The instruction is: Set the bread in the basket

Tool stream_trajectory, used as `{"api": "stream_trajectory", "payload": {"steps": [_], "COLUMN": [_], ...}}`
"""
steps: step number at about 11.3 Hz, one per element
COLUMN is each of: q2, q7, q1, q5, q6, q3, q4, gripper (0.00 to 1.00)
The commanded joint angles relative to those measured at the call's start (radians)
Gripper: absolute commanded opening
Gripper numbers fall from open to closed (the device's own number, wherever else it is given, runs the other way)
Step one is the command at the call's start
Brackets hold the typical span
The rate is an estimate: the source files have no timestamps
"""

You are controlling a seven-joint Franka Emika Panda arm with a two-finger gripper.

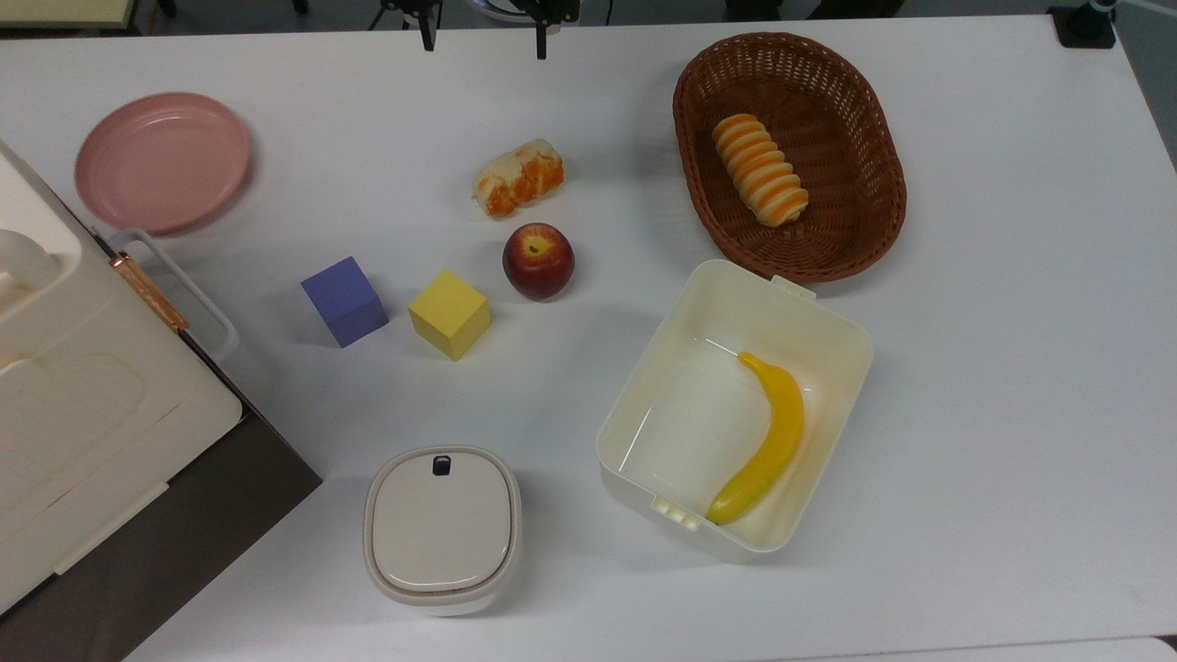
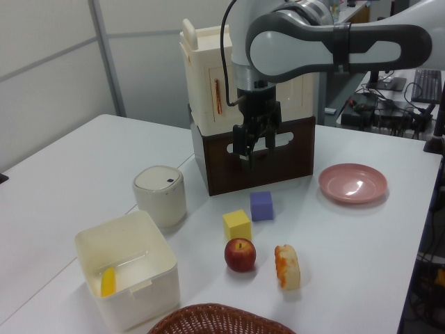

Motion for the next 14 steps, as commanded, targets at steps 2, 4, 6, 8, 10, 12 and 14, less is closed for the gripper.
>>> {"api": "stream_trajectory", "payload": {"steps": [2, 4, 6, 8, 10, 12, 14], "q2": [-0.024, -0.021, -0.021, -0.023, -0.023, -0.023, -0.024], "q7": [-0.012, -0.012, -0.012, -0.011, -0.008, 0.027, 0.158], "q1": [0.020, 0.022, 0.017, 0.013, 0.011, -0.007, -0.012], "q5": [0.016, 0.015, 0.013, 0.013, 0.015, 0.016, 0.016], "q6": [-0.020, -0.018, -0.018, -0.020, -0.021, -0.020, -0.020], "q3": [-0.018, -0.018, -0.017, -0.018, -0.020, -0.021, -0.021], "q4": [-0.024, -0.024, -0.024, -0.022, -0.021, -0.019, -0.019], "gripper": [1.00, 1.00, 1.00, 1.00, 1.00, 1.00, 1.00]}}
